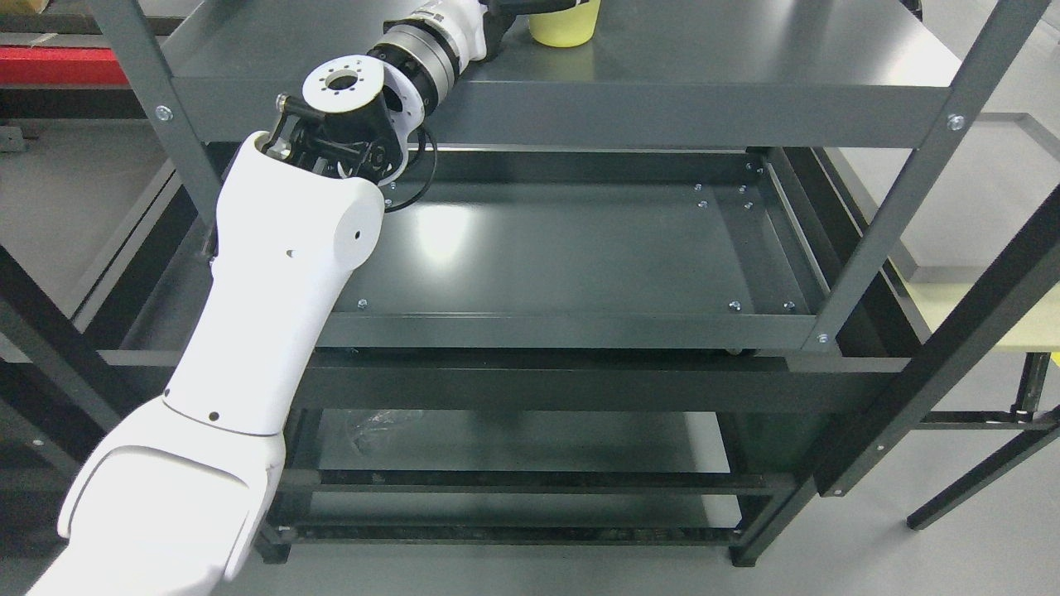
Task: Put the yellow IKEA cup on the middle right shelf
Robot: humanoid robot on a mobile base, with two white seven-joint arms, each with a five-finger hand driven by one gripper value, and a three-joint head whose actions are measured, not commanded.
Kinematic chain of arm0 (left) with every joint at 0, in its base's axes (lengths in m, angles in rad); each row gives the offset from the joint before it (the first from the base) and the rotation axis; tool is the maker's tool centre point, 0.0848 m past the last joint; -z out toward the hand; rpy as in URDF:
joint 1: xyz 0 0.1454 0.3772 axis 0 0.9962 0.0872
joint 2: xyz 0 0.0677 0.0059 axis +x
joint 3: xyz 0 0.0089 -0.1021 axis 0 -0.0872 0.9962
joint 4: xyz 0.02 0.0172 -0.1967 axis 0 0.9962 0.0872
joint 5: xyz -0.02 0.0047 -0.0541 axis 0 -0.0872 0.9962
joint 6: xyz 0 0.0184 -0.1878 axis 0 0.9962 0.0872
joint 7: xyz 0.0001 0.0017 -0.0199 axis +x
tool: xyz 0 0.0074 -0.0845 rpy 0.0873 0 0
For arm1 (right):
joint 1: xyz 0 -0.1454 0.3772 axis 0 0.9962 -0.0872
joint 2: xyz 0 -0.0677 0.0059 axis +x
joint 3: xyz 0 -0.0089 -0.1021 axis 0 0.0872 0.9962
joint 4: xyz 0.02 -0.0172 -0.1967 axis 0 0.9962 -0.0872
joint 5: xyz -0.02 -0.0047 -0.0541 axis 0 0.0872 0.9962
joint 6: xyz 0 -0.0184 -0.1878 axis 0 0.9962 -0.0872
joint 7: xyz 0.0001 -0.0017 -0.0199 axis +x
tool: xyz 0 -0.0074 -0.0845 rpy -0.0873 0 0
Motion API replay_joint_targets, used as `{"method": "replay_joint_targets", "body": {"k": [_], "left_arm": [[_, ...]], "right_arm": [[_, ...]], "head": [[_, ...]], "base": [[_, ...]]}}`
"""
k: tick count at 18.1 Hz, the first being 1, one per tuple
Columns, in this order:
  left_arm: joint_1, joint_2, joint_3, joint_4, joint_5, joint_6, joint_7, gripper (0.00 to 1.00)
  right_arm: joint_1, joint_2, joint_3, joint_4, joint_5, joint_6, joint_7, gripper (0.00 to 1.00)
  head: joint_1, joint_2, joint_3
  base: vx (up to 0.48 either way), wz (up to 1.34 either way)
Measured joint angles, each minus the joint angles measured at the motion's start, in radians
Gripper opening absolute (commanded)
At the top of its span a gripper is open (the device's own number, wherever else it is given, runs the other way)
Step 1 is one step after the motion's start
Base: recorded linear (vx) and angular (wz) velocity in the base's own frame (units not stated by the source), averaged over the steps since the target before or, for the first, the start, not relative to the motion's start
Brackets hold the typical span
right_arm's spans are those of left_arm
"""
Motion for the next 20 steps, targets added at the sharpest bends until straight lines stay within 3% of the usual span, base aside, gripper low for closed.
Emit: {"method": "replay_joint_targets", "body": {"k": [11,17,20], "left_arm": [[-0.043,0.000,0.079,-0.202,-0.031,0.121,-0.037,0.98],[-0.053,0.000,0.113,-0.294,-0.065,0.147,-0.264,0.94],[-0.051,0.000,0.122,-0.325,-0.071,0.173,-0.442,0.92]], "right_arm": [[0.000,0.000,0.000,0.000,0.000,0.000,0.000,0.99],[0.000,0.000,0.000,0.000,0.000,0.000,0.000,0.99],[0.000,0.000,0.000,0.000,0.000,0.000,0.000,0.99]], "head": [[0.0000,0.000,0.000],[0.0000,0.000,0.000],[0.0000,0.000,0.000]], "base": [[0.002,0.00],[0.000,0.00],[0.000,0.00]]}}
